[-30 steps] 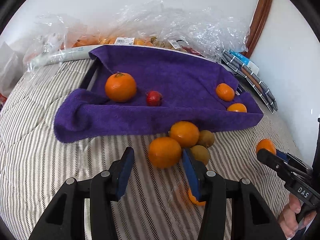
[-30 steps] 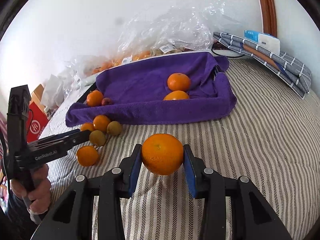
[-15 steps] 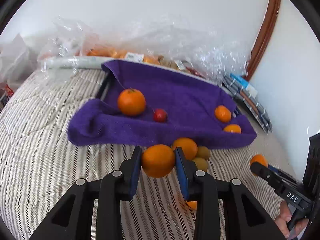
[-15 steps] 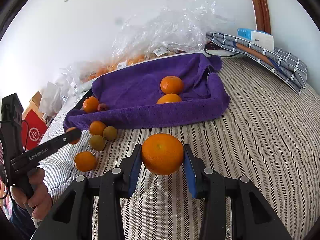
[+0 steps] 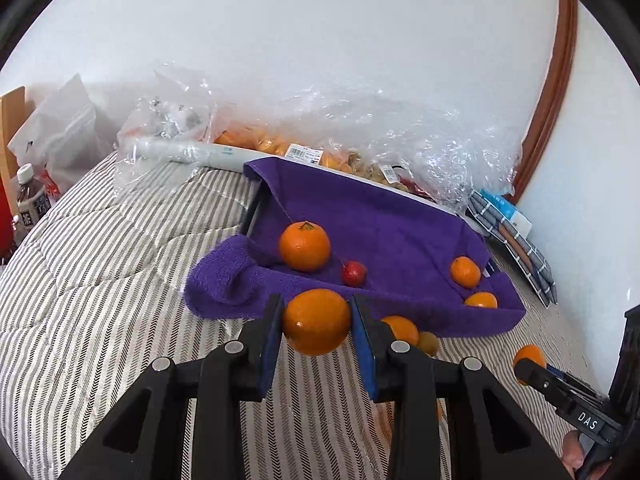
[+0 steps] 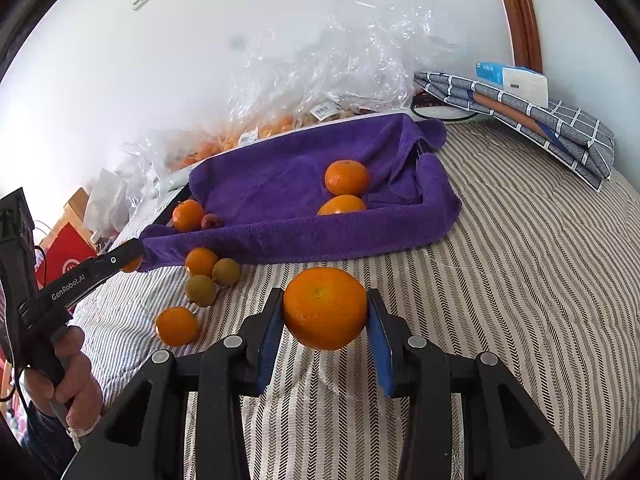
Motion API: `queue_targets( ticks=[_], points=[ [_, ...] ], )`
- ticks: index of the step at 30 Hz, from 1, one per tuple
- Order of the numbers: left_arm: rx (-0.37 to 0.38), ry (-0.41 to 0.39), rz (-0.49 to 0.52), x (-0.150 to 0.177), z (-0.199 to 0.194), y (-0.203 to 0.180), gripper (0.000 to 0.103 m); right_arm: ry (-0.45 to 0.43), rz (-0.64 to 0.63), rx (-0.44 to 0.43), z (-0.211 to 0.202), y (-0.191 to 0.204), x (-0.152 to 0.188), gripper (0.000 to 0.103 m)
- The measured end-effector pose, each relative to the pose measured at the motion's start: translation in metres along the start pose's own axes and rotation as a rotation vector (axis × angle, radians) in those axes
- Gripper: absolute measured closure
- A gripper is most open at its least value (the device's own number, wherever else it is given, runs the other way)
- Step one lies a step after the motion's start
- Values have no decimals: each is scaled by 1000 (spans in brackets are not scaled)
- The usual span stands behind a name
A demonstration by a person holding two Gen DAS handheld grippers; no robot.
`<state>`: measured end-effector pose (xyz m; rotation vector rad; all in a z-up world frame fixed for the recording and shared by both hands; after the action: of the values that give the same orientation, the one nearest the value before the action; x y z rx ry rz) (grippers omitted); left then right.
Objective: Organize fruits
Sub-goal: 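Carry both oranges over the purple towel with both tools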
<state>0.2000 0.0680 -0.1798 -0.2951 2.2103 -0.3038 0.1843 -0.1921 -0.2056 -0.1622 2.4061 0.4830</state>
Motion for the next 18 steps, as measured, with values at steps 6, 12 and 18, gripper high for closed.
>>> queue_targets(
  ticks=[6,12,18],
  points=[
    [13,3,-70,-4,-1,14,72,-9,8,-11,-1,0,0,63],
    [6,10,-80,-3,2,16,72,-21,29,-10,-3,-4,-2,63],
    [-7,-2,-78,-4,1,18,72,-3,11,16,-2,-9,-10,63]
  ],
)
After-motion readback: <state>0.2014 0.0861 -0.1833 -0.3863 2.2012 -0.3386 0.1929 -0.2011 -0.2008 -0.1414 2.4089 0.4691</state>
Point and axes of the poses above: each gripper's, at about its wrist camera, not at the fingertips, and z roughly the way its jaws point, y to its left, x to its underside, the point moved 6 cm from there along z, roughly the way its jaws point, and after that the axes turned 3 degrees about -z, right-handed, at the moved point
